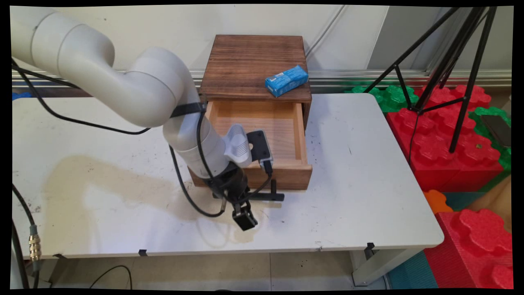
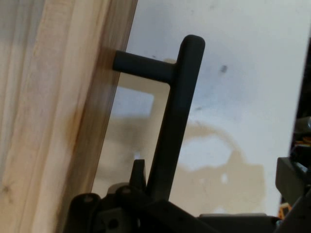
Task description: Open the drawer
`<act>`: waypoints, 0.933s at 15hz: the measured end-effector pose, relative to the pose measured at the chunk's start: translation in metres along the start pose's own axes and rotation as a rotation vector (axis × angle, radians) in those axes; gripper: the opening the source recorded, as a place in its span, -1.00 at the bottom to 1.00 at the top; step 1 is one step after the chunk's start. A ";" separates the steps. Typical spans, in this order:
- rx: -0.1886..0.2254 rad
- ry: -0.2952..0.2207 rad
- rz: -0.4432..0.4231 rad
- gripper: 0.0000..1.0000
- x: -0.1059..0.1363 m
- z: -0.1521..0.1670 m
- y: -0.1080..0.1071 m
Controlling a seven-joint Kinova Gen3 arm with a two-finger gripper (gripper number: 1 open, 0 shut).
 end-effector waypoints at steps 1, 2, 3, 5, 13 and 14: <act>-0.004 -0.001 0.003 1.00 -0.001 -0.001 0.004; -0.008 -0.002 0.005 1.00 -0.003 -0.002 0.008; -0.010 -0.004 0.006 1.00 -0.004 -0.003 0.011; -0.016 -0.006 0.011 1.00 -0.007 -0.004 0.017; -0.036 -0.011 0.034 1.00 -0.016 -0.010 0.039; -0.038 -0.010 0.039 1.00 -0.016 -0.011 0.041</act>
